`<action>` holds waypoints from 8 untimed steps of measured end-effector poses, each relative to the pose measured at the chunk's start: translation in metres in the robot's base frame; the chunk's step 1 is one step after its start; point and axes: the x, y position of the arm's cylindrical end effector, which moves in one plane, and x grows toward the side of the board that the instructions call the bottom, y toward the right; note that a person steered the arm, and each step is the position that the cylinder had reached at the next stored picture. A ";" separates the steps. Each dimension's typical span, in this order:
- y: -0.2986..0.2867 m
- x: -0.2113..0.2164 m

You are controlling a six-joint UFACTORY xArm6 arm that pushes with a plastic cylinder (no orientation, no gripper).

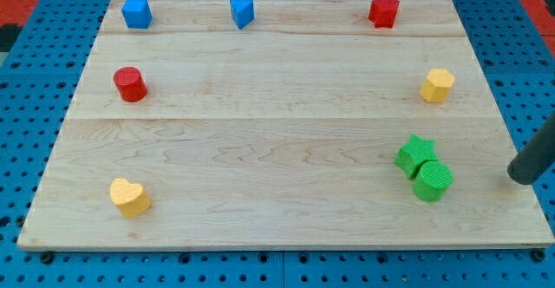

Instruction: Separate green star and green circle

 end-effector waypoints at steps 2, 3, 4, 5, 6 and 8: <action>-0.016 -0.011; -0.015 -0.029; -0.042 -0.032; -0.088 -0.023; -0.096 -0.022; -0.090 -0.018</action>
